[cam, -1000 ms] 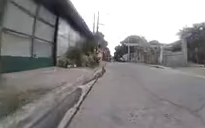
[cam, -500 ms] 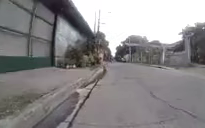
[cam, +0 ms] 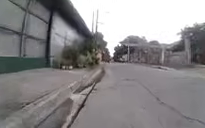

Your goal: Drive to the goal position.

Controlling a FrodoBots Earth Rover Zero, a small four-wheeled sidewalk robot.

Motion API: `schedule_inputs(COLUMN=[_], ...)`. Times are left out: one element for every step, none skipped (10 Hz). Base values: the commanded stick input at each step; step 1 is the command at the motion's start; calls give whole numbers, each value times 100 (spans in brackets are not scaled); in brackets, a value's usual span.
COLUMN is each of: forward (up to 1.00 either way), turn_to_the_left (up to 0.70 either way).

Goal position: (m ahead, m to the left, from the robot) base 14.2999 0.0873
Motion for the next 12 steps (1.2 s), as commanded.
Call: schedule_inputs(forward=[70,70,70,70,70,70,70,70,70,70,70,70], turn_to_the_left=[-34,-34,-34,-34,-34,-34,-34,-34,-24,0,0,0])
